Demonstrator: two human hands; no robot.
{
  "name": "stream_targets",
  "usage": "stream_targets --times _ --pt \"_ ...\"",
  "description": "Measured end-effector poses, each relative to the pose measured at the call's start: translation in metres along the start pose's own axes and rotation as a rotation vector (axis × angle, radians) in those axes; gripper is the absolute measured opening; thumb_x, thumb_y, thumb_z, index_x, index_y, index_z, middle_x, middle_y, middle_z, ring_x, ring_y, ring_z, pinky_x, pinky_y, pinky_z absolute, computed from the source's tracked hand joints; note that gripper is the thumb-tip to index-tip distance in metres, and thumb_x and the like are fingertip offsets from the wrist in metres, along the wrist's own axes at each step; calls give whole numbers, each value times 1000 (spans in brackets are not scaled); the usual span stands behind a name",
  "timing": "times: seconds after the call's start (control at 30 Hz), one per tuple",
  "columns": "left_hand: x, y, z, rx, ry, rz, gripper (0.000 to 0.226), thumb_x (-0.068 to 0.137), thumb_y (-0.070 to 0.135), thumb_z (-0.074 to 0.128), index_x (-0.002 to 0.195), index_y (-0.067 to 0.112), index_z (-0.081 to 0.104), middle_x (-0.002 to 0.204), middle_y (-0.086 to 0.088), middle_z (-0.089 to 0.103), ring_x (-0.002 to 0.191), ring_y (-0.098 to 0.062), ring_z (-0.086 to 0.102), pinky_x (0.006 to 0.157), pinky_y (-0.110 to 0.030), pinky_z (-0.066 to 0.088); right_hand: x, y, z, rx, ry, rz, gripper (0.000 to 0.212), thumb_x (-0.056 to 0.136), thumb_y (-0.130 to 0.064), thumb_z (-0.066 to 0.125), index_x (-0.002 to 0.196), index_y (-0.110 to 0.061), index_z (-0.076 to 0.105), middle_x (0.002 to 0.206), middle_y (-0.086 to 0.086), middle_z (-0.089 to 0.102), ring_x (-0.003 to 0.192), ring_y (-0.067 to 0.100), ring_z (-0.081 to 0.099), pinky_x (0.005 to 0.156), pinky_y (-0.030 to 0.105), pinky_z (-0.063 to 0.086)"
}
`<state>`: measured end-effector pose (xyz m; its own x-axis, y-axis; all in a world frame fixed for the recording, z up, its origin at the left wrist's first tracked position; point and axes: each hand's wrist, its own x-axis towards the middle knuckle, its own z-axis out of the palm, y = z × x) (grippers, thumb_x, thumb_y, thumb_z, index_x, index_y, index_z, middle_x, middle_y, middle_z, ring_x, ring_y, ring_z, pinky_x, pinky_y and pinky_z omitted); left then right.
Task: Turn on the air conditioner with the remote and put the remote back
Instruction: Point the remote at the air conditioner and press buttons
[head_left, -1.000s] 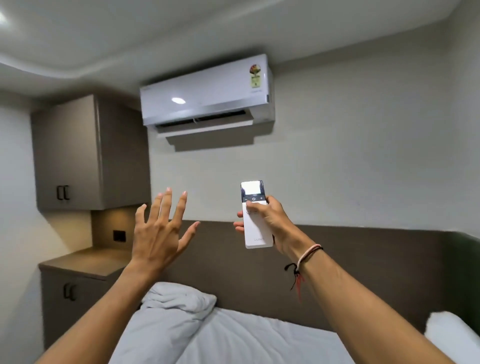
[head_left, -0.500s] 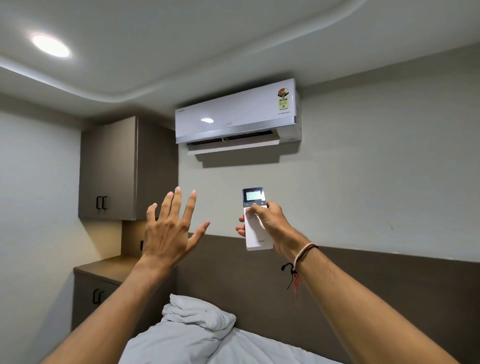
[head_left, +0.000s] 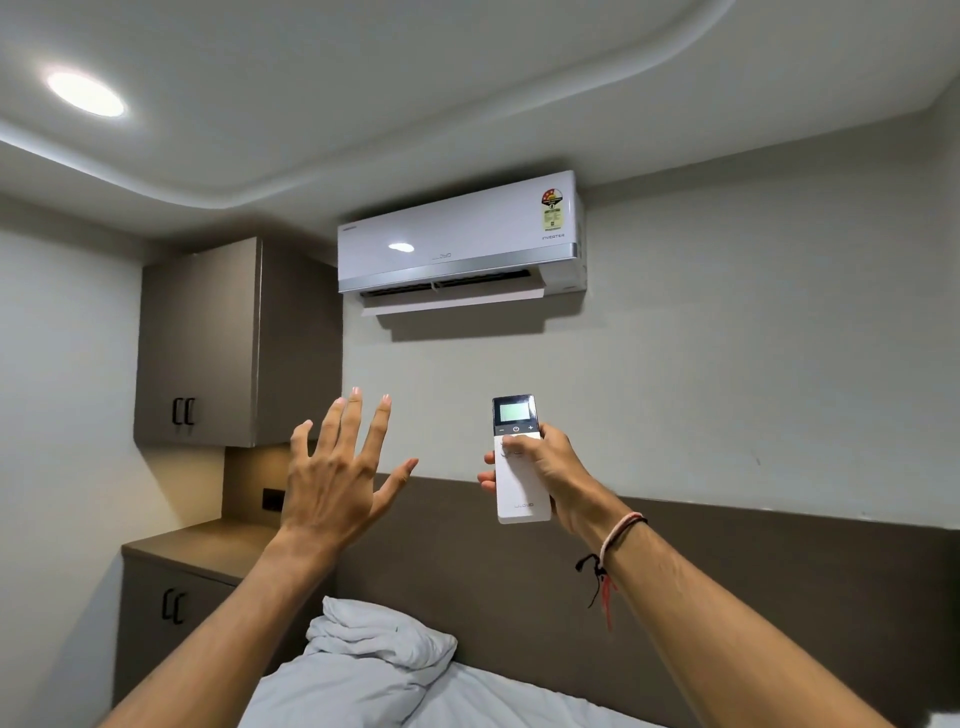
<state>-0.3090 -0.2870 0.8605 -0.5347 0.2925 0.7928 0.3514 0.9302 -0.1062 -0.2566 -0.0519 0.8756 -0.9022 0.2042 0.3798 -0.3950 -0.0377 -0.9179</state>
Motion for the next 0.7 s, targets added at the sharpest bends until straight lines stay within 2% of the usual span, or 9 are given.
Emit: stream_targets --times 0.2,0.47,0.7 --pt "-6 0 -1 -6 -21 -6 90 92 73 9 151 16 45 153 -25 48 136 -42 52 100 -64 48 -7 -1 0 25 -48 32 35 101 -8 51 134 -2 41 103 26 68 69 35 73 61 40 62" --pt "-1 0 -8 6 -22 4 84 90 70 25 150 15 47 150 -25 51 133 -43 54 99 -65 49 -13 -4 6 20 -57 37 32 100 -4 48 131 -2 42 102 27 68 67 35 74 58 40 62" --pt "-3 -2 -9 13 -18 14 84 91 71 25 152 16 43 152 -24 49 135 -42 53 99 -65 48 -20 -7 13 39 -83 43 33 102 -8 52 133 0 42 105 26 68 66 31 76 55 34 62"
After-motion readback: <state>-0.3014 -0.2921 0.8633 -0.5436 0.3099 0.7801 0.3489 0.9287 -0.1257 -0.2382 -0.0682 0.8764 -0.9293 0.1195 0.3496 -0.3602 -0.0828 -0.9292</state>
